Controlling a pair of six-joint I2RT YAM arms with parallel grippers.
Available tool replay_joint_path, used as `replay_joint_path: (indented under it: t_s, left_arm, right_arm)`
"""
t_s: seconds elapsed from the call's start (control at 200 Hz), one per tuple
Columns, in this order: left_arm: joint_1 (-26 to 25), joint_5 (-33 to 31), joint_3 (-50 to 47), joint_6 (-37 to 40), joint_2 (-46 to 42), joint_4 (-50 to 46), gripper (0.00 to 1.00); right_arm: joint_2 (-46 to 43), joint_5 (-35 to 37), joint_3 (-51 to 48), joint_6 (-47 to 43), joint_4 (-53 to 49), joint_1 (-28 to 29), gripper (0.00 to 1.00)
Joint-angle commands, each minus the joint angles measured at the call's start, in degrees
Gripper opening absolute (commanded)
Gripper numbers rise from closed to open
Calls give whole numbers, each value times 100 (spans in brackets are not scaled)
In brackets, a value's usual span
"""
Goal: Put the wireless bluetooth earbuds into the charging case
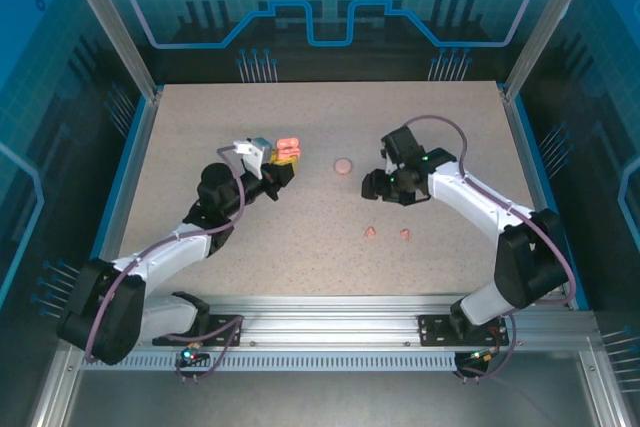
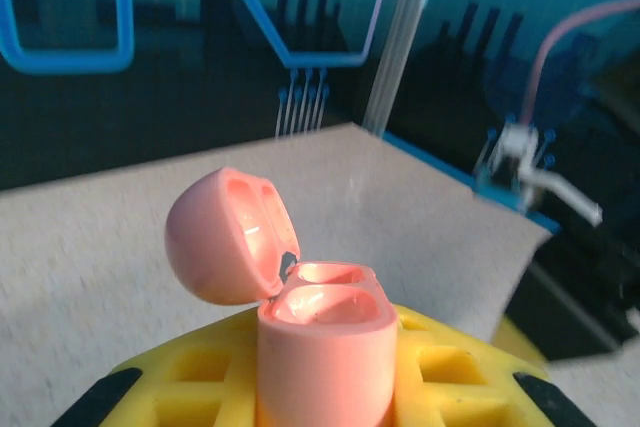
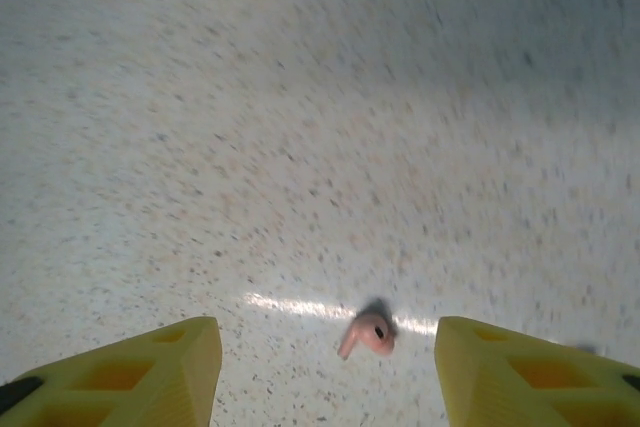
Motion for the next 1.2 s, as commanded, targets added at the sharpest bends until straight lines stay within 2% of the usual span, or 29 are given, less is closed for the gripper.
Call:
replay_joint_path:
  t_s: [0.0,0.235,0.525,0.835,1.195]
  left_arm:
    - [-146,-841,-87,348,-243,1020,0]
    - [-282,-1419,126,547,-447,1227,0]
    - [-284,-2104,667,1086,-258,1653,0]
    - [-289,-2061,876,1200,-154,1661,0]
    - [-283,-1998,766,1196,-217,1655,0]
  right_arm:
    - [-307,691,-171,1175,-134,226,60]
    - [-310,1254,-373,2587,-409,478,60]
    - [338,1267,-71,3448,-690,718,60]
    - [975,1159,-38,4390,-775,1040,59]
    - [1470,903,31,4682,-620,1120,58]
